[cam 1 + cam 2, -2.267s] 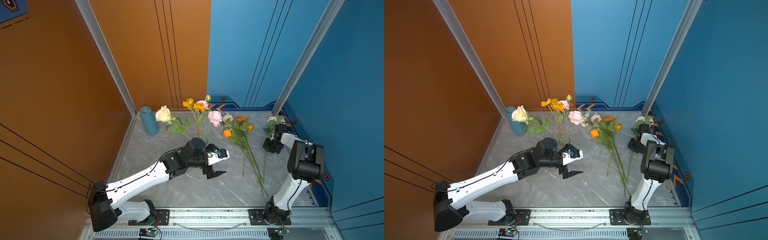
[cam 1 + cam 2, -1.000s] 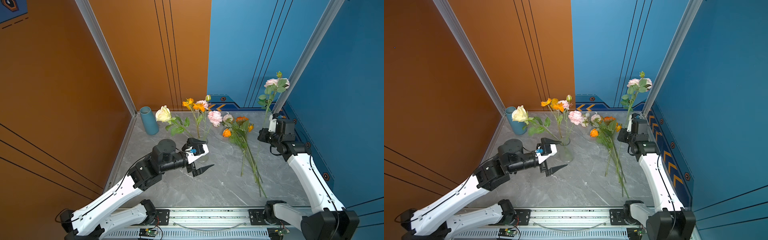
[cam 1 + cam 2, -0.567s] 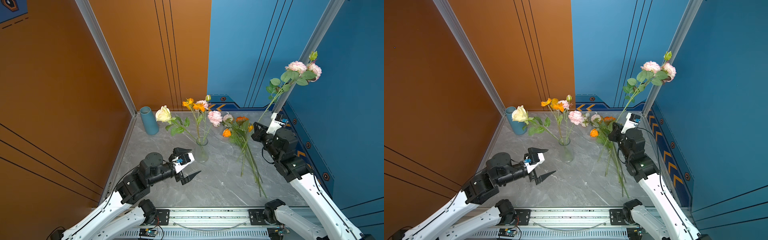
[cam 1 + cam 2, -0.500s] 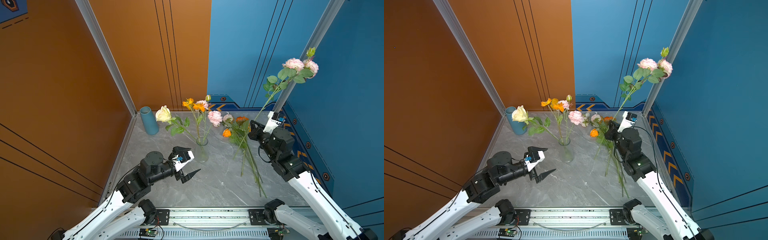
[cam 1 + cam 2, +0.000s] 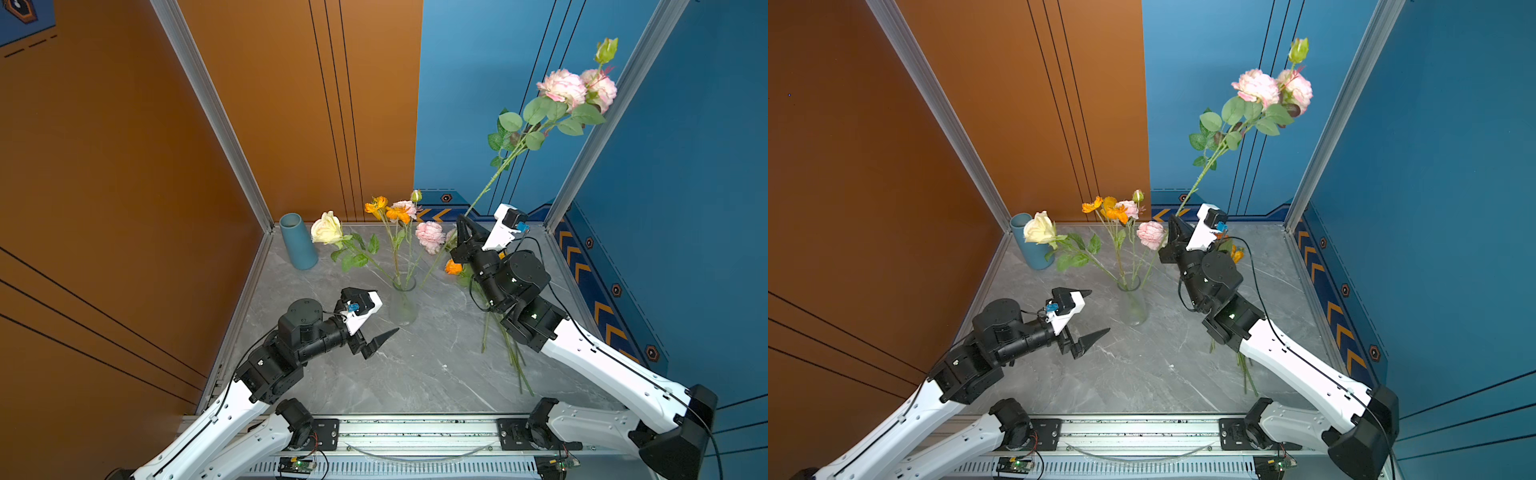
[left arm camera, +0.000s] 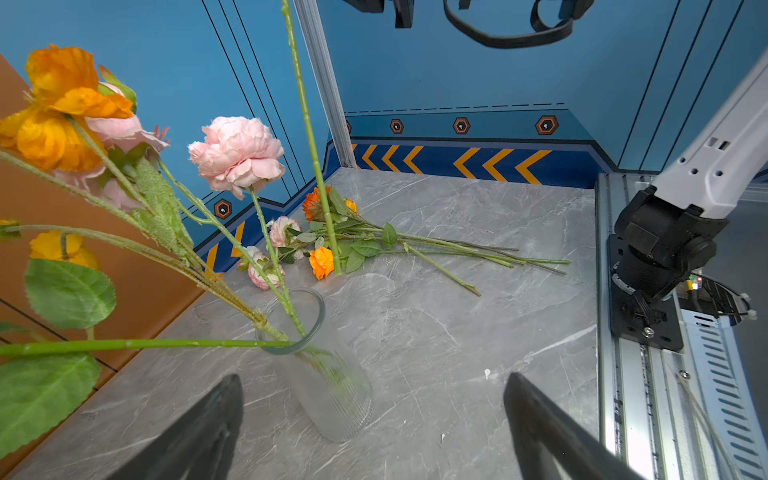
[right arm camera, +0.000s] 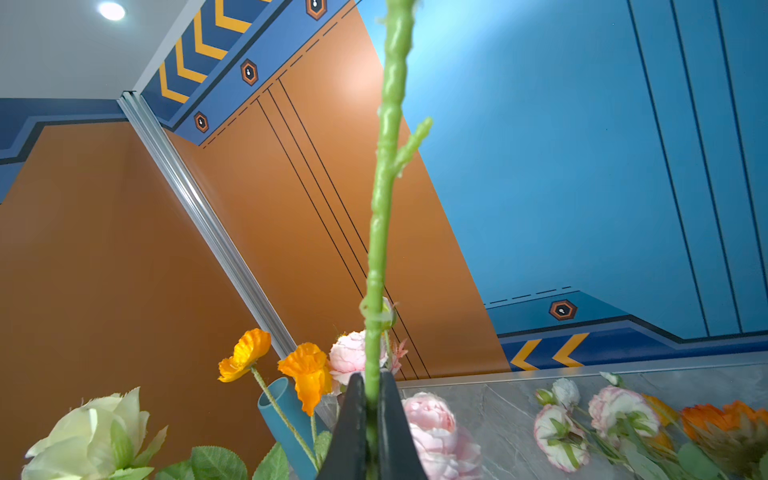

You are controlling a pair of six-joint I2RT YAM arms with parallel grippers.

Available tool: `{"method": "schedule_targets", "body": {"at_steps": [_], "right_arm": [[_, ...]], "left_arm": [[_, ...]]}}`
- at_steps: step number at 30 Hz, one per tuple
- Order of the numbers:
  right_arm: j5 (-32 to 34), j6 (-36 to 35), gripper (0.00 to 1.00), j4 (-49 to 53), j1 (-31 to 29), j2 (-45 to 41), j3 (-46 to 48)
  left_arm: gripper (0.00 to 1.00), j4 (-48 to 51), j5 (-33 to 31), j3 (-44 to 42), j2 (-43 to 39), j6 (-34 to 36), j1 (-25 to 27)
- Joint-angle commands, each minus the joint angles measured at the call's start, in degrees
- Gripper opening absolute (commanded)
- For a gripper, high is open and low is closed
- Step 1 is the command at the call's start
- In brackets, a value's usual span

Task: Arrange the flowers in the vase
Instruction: 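Lower the pink rose stems into the vase with the right gripper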

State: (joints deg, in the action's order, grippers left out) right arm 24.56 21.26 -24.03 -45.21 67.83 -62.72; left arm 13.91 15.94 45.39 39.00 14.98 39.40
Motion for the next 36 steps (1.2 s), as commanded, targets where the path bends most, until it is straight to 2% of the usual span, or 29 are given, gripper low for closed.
{"method": "schedule_targets", "body": {"at_steps": [1, 12, 21, 36], "right_arm": [[5.0, -6.0, 0.00, -11.3, -2.3, 2.9, -0.9], [6.4, -8.2, 0.00, -16.3, -3.4, 10.4, -2.4], [9.7, -14.7, 0.00, -21.8, -5.8, 14.5, -2.0], [11.9, -10.3, 0.00, -21.2, -7.6, 16.4, 0.3]], "left_arm": [[0.98, -1.4, 1.3, -0.5, -0.3, -0.7, -0.6], [0.98, -1.8, 1.7, -0.6, -0.6, -0.9, -1.3], [0.98, -2.5, 2.8, -0.8, -0.6, -1.5, -2.0], [0.98, -2.6, 4.1, -0.7, -0.4, -2.1, -3.0]]}}
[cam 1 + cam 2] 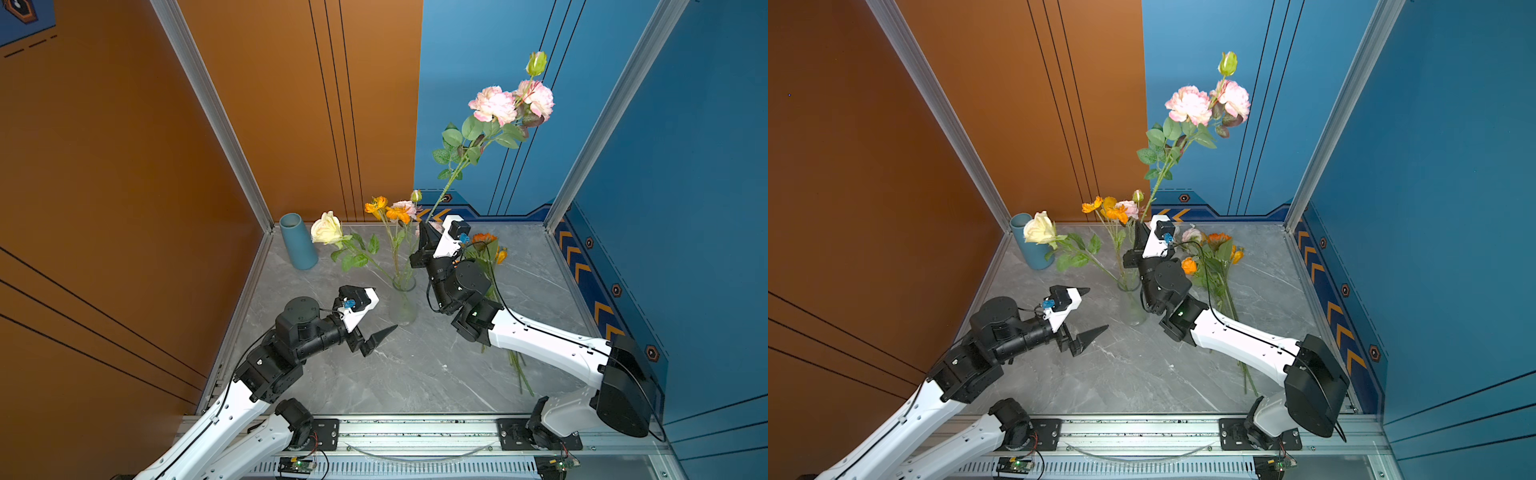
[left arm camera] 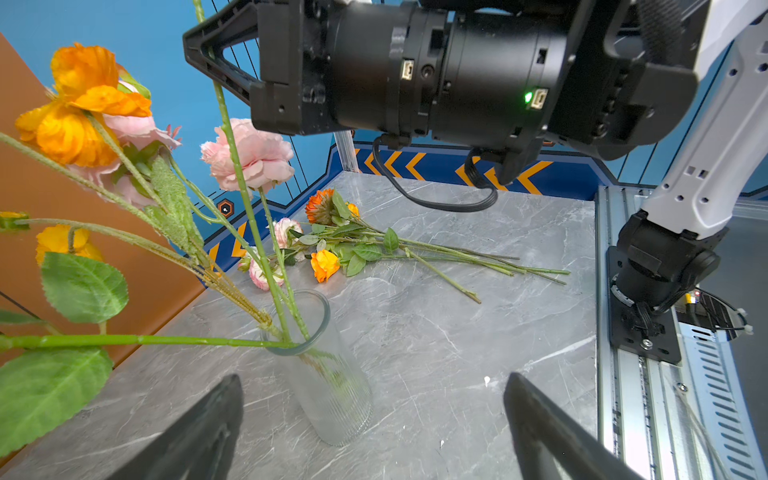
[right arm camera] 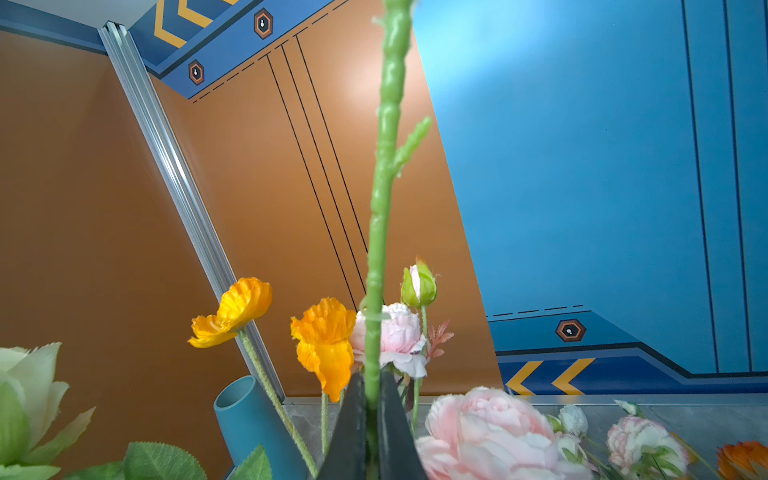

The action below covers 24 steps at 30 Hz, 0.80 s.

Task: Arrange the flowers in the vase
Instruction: 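Lower the pink rose stems into the vase with the right gripper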

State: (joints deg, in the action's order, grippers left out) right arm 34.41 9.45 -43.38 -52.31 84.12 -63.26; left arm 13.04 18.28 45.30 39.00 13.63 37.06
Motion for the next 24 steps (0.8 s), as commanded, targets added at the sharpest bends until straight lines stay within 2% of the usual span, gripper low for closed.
{"method": "schedule_targets", "body": {"at_steps": [1, 4, 10, 19, 24], "right_arm": [[2.3, 2.1, 0.00, -1.8, -0.5, 0.1, 1.2], [3.2, 2.9, 0.00, -2.7, -1.1, 0.4, 2.4], [9.8, -1.6, 0.00, -12.1, -4.5, 3.2, 5.2], [21.9, -15.9, 0.00, -32.4, -10.0, 12.3, 5.6], [25.8, -18.7, 0.00, -37.8, -11.3, 15.8, 5.9]], "left_arm": [[0.98, -1.7, 1.9, -0.6, -0.3, -0.8, -0.7], [0.98, -1.8, 2.3, -0.6, -0.2, -0.9, -0.7], [0.98, -1.7, 2.8, -0.6, -0.3, -1.1, -0.8], [0.98, -1.7, 3.9, -0.6, -0.3, -1.7, -0.9], [0.98, -3.8, 4.6, -0.6, -0.2, -2.0, -1.0]]}}
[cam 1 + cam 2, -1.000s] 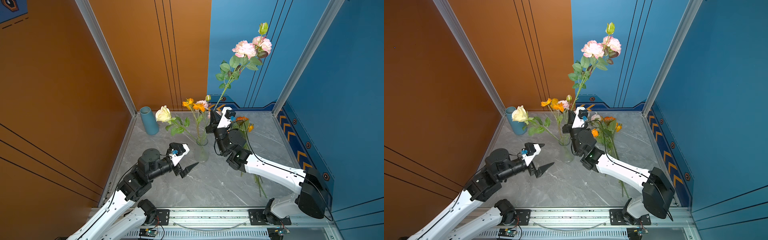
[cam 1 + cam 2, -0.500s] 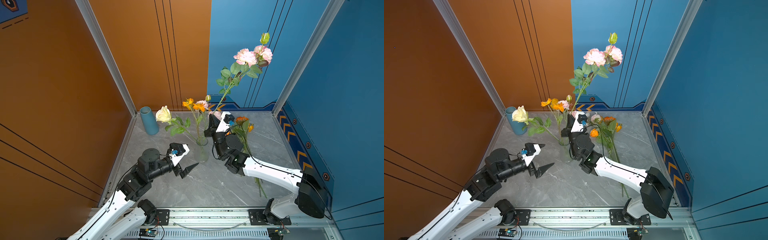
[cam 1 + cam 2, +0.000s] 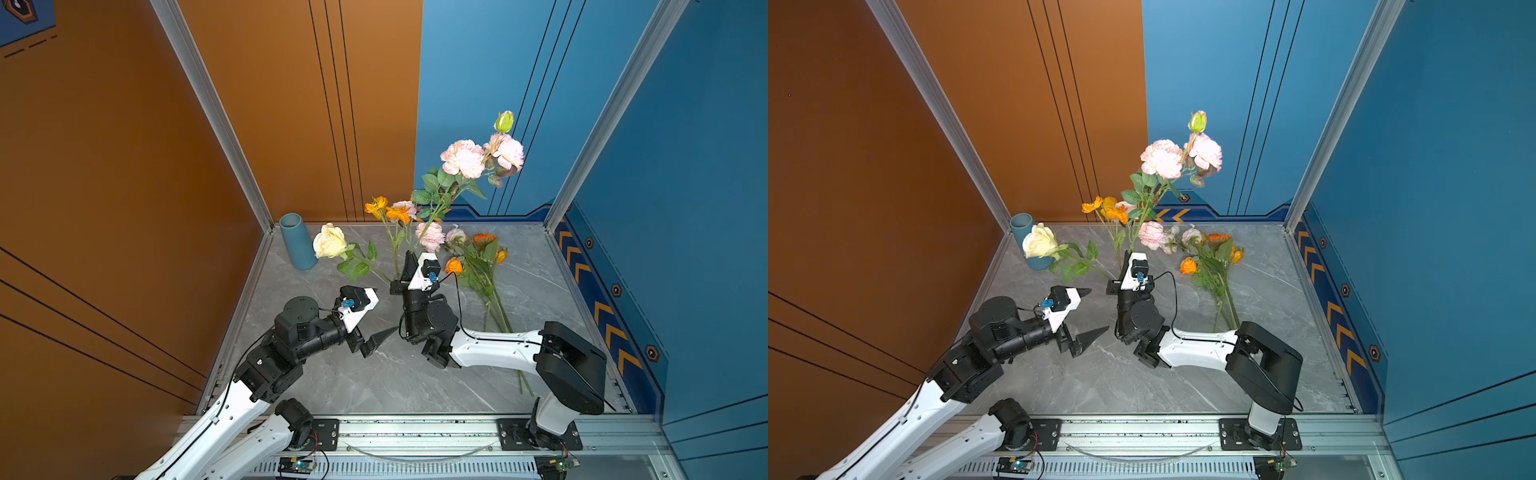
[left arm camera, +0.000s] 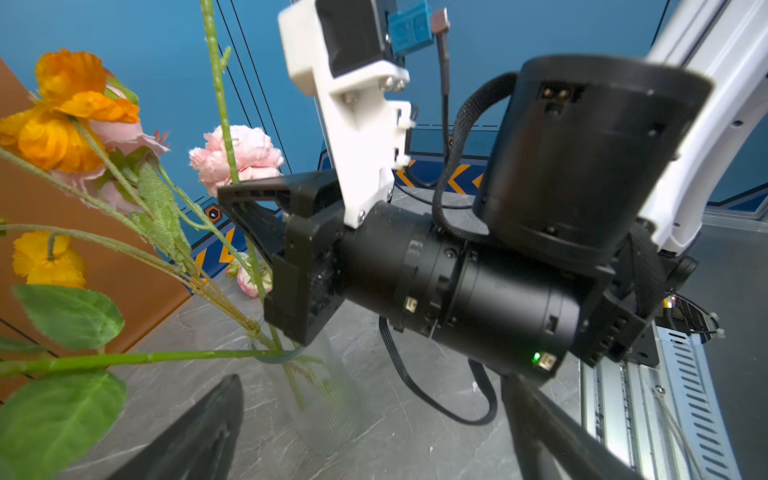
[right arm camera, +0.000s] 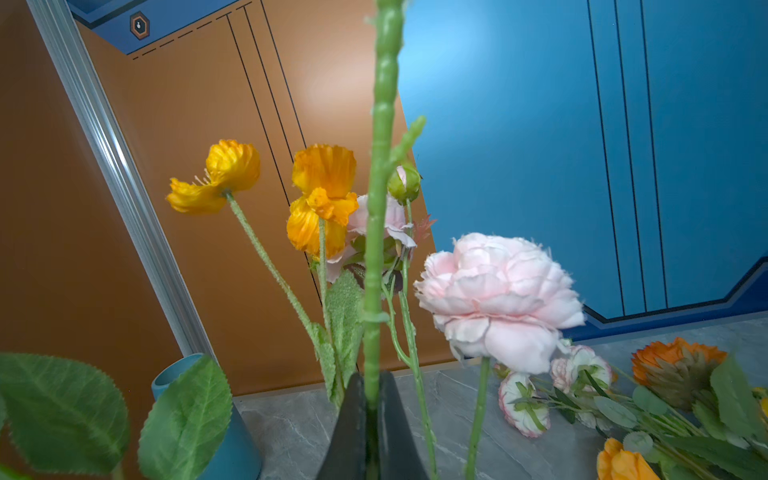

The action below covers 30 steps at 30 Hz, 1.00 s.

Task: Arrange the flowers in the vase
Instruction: 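Lower the pink rose stems into the vase with the right gripper, then push the pink rose stems deeper into the vase with the right gripper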

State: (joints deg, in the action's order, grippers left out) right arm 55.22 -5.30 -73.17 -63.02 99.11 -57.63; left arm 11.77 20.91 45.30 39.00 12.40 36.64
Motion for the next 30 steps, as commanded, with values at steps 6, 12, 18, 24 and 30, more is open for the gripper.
{"method": "schedule_targets", "body": {"at_steps": [6, 12, 18, 24, 30], "right_arm": [[7.6, -4.0, 0.00, -8.0, -1.5, 3.0, 0.2], [8.8, -2.6, 0.00, -8.0, -1.6, 3.7, 1.8], [9.1, 0.6, 0.00, -0.7, -1.7, 2.0, 2.2], [8.7, 5.4, 0.10, 4.3, -1.5, 1.8, 2.9], [8.5, 8.0, 0.21, 7.9, -1.3, 1.5, 3.0]], "left_arm": [[0.98, -2.7, 2.9, -0.5, -0.2, -1.1, -0.9], [0.98, -2.6, 3.0, -0.5, -0.3, -1.2, -0.9], [0.98, -2.7, 2.7, -0.6, -0.6, -1.1, -0.9], [0.98, -2.7, 2.6, -0.7, -0.6, -1.1, -0.9], [0.98, -2.7, 2.3, -0.7, -0.5, -1.0, -0.9]]}}
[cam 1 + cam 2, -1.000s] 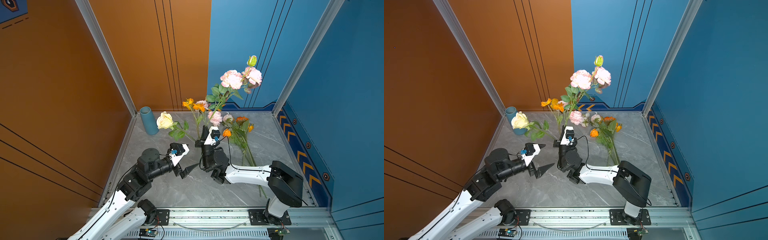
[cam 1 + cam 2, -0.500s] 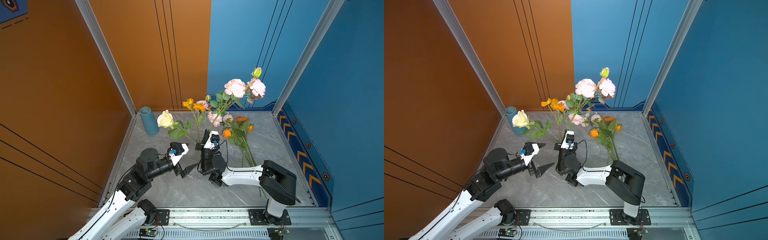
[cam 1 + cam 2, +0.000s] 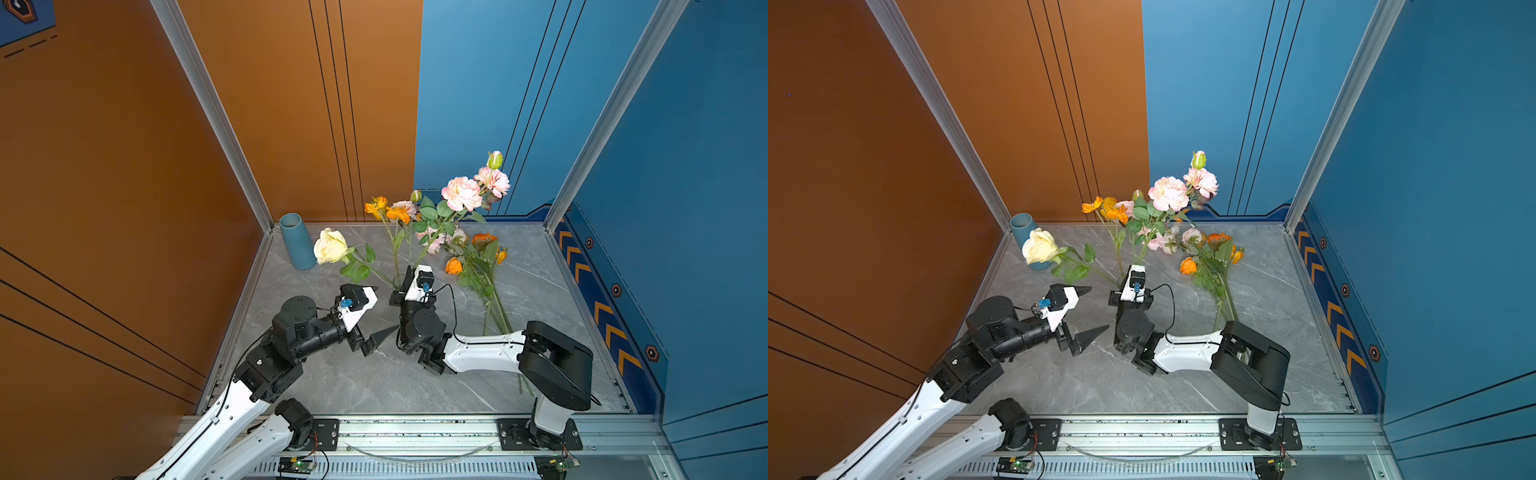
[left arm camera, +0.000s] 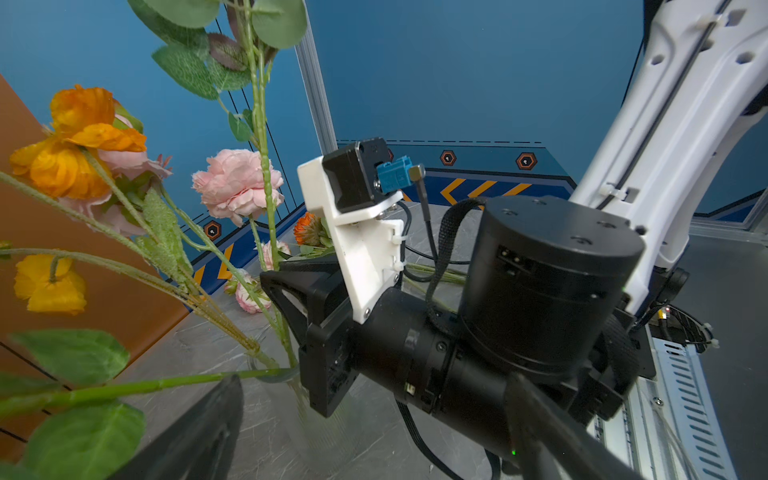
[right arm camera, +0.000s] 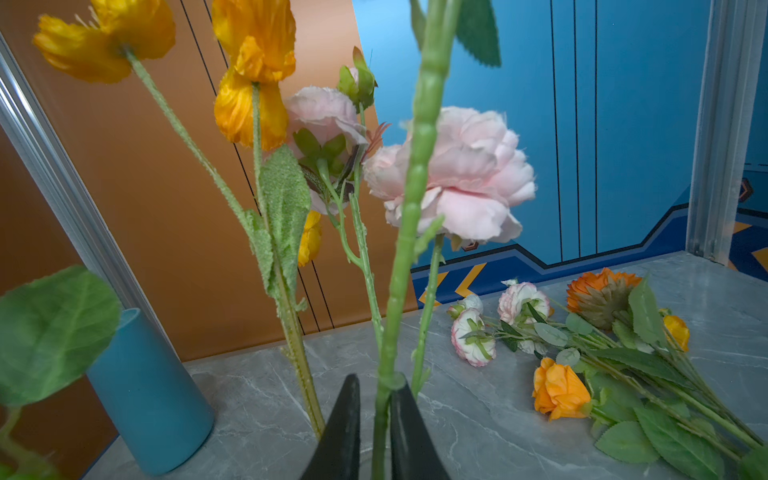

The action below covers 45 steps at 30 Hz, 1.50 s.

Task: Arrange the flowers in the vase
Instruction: 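Push the pink rose stems deeper into the vase with the right gripper, then open the right gripper and move it down to the loose flower stems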

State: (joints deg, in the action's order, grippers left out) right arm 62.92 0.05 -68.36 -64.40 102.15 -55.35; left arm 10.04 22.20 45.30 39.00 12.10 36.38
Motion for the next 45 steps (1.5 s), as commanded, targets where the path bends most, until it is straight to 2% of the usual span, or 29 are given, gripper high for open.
{"method": "schedule_targets", "body": {"at_steps": [1, 5, 11, 14, 18, 23, 31, 35, 39, 40, 45], "right_arm": [[0.7, 2.8, 0.25, 3.6, 0.1, -1.6, 0.8], [0.9, 3.0, 0.31, 4.2, 0.2, -2.0, 1.1], [1.2, 3.2, 0.52, 6.4, 0.1, -4.4, 2.1], [0.8, 8.4, 0.61, 15.6, 0.1, -8.5, 3.0], [-4.0, 16.6, 0.71, 31.9, 0.9, -15.7, 3.3], [-10.4, 21.2, 0.79, 45.4, 2.0, -23.3, 3.6], [-22.1, 33.2, 0.84, 69.8, 6.4, -37.7, 6.4], [-29.7, 37.9, 0.85, 77.2, 12.6, -47.6, 11.8], [-36.1, 39.5, 0.84, 86.7, 21.0, -53.0, 13.5], [-38.5, 39.7, 0.83, 88.7, 23.6, -53.6, 13.7], [-50.0, 38.8, 0.65, 92.5, 37.4, -52.8, 14.6]], "left_arm": [[0.98, -1.0, 1.0, -0.7, -0.4, -0.7, -0.6], [0.98, -1.0, 1.1, -0.7, -0.2, -0.7, -0.7], [0.98, -1.0, 1.0, -0.7, 0.0, -0.7, -0.7], [0.98, -1.0, 1.3, -0.6, -0.2, -0.7, -0.9], [0.98, -1.0, 1.8, -0.6, -0.2, -0.8, -1.3], [0.98, -1.0, 1.9, -0.5, 0.1, -0.8, -1.5], [0.98, -1.0, 1.8, -0.7, 1.0, -0.7, -1.6], [0.98, -1.0, 2.1, -0.6, 3.4, -0.7, -1.2], [0.98, -1.0, 1.4, 0.2, 6.9, -0.6, 1.1], [0.98, -1.0, 1.0, 0.5, 8.2, -0.5, 2.0], [0.98, 0.2, 0.2, 4.7, 14.8, 1.2, 6.1]]}}
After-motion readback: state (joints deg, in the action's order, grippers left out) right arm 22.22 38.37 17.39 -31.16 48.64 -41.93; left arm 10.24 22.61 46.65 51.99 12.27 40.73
